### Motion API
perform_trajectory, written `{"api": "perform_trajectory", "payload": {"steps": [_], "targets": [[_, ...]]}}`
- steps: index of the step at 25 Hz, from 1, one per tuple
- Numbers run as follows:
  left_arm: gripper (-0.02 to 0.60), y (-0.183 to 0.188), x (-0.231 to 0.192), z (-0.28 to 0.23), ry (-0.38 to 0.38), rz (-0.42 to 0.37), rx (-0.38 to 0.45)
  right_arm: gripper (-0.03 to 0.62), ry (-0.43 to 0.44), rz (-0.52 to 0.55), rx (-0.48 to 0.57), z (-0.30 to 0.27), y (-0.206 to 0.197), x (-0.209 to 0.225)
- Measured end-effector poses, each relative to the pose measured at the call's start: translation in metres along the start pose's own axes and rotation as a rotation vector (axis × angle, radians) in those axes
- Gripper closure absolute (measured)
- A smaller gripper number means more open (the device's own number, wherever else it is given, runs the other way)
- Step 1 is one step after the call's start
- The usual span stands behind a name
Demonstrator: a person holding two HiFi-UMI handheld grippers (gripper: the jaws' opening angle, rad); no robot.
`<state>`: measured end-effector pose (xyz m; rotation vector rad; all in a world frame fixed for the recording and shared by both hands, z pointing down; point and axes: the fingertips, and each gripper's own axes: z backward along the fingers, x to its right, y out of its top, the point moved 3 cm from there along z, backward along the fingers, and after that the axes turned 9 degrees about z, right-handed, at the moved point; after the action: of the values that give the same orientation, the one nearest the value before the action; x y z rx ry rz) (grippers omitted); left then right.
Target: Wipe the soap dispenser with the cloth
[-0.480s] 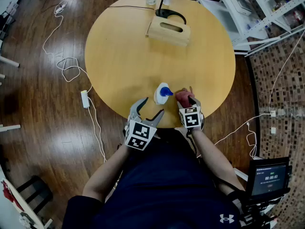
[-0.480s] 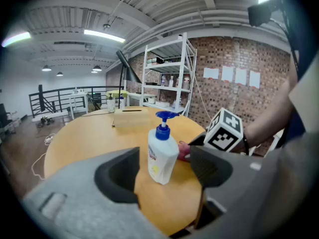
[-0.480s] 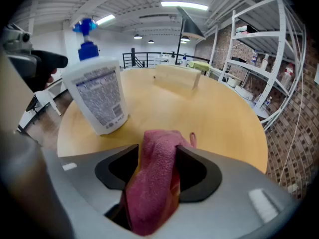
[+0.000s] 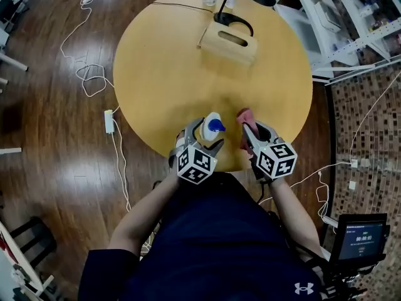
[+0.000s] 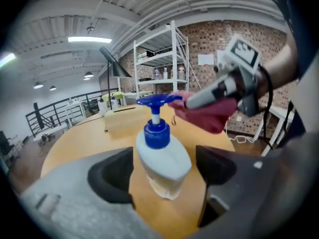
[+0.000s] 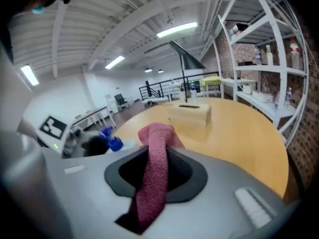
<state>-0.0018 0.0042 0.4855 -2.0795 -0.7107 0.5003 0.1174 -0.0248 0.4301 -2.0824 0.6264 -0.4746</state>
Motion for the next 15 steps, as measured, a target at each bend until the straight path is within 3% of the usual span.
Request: {"api": "perform_trajectory", "payload": {"steps": [4, 7, 9, 12, 15], "targets": [[0.273, -0.009, -0.004, -0.01, 0.022, -0.065, -0.02, 0.511, 0.151, 0.237, 0.113, 0.008, 0.072, -0.063], [0.281, -0.001, 0.0, -0.014, -0.003, -0.063, -0.007, 0.511, 0.256, 0.412, 0.042, -0.008, 0.079, -0.1], [0.282, 0.004, 0.002, -0.017, -0.021, -0.04, 0.005, 0.513, 0.275, 0.485, -0.042, -0.02, 0.065, -0.107], [0.288, 0.007, 0.004, -0.017, -0.057, -0.028, 0.018, 0.516, 0.238, 0.464, -0.07, -0.021, 0.062, -0.103], [0.295, 0.001, 0.002, -0.011, -0.079, -0.071, 0.027, 0.517, 0.208, 0.338, -0.077, -0.02, 0.062, -0.101]]}}
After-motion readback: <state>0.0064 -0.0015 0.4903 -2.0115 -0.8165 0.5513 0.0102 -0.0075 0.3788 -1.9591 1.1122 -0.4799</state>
